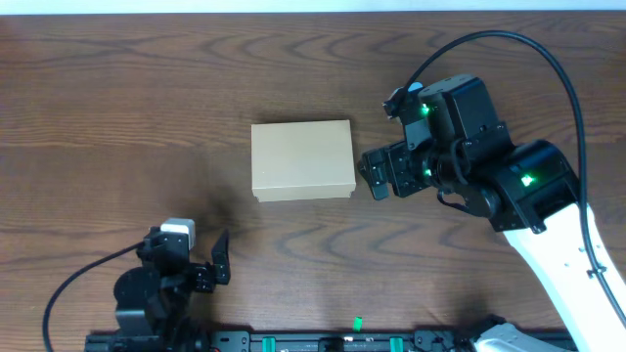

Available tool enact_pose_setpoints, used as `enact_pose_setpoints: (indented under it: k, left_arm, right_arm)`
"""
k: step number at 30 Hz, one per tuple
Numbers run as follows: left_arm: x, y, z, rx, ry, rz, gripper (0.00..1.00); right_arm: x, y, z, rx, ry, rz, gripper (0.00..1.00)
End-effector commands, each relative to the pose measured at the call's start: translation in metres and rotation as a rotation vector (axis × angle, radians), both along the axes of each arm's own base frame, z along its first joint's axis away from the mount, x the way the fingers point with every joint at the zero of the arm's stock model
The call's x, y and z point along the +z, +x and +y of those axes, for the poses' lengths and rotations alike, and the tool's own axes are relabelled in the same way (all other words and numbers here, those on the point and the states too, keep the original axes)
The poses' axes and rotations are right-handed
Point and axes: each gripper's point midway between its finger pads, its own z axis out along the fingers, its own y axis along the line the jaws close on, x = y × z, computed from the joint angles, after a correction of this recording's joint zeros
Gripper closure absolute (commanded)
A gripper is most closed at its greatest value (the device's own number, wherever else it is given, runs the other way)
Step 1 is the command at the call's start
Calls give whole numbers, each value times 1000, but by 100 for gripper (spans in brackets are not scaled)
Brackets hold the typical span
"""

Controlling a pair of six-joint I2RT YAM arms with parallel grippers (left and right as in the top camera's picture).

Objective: Pack container

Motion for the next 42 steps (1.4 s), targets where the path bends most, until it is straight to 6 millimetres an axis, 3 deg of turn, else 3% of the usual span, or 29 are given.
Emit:
enact_pose_setpoints:
  k: [1, 16, 26, 42]
  left_arm:
    - [-10, 1, 0, 24, -44, 0, 5]
    - [-43, 10, -15, -52, -74, 11, 5]
    - [-40, 6, -36, -158, -84, 3, 5]
    - [-40, 5, -37, -162, -84, 3, 5]
  right_arm:
    - [4, 3, -3, -10, -1, -13, 1]
    - [4, 3, -3, -10, -1, -13, 1]
    - [4, 3, -3, -10, -1, -13, 1]
    - [4, 3, -3, -10, -1, -13, 1]
